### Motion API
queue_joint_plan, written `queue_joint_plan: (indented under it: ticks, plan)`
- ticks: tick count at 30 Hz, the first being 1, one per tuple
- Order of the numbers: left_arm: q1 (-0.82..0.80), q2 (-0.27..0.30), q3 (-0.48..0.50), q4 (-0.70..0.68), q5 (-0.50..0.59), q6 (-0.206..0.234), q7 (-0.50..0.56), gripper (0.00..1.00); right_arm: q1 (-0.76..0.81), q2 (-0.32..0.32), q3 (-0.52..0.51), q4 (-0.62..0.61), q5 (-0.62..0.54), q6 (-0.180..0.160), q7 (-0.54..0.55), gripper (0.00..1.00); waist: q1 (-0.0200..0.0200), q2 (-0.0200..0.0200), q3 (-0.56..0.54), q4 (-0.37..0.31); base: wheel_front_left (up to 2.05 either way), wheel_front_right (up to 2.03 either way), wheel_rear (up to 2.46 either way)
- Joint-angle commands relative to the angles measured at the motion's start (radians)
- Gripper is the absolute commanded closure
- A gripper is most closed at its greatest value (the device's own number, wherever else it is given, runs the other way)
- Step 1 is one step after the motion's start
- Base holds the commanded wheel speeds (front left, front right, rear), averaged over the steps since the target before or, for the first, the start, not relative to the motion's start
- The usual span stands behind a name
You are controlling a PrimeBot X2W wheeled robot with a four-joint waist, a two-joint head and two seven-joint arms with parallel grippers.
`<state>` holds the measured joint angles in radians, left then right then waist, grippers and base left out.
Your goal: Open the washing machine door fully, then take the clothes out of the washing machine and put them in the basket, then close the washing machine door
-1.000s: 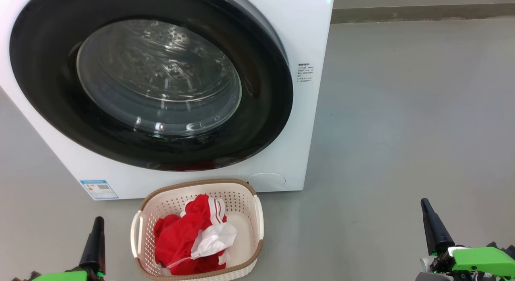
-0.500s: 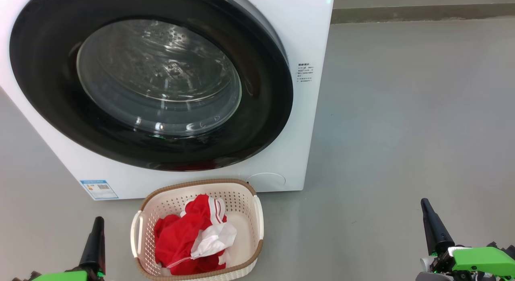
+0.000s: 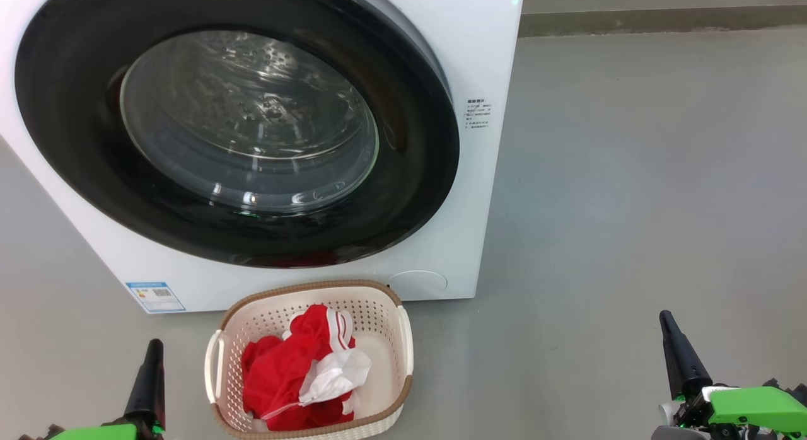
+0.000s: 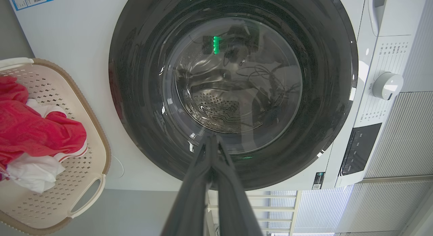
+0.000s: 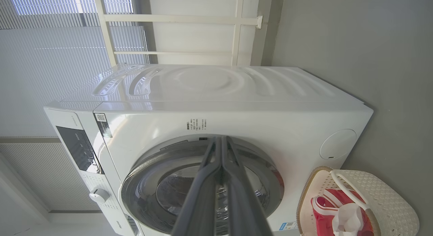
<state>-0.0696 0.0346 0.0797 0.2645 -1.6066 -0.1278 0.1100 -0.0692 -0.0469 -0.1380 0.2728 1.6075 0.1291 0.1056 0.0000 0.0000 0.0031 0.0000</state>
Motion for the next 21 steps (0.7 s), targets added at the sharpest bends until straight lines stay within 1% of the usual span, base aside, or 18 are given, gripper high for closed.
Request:
queue_joint_plan:
  ticks: [1,21]
  plan:
    - [-0.038,0.016,0.035,-0.02,-0.001,-0.003,0.004,1.0,-0.039,-0.004,0.024,-0.028,0.001,0.002,0.008,1.0,0.0,0.0,0.0,0.0,0.0,0.0,0.0]
    - [-0.038,0.016,0.035,-0.02,-0.001,-0.003,0.004,1.0,-0.039,-0.004,0.024,-0.028,0.001,0.002,0.008,1.0,0.0,0.0,0.0,0.0,0.0,0.0,0.0]
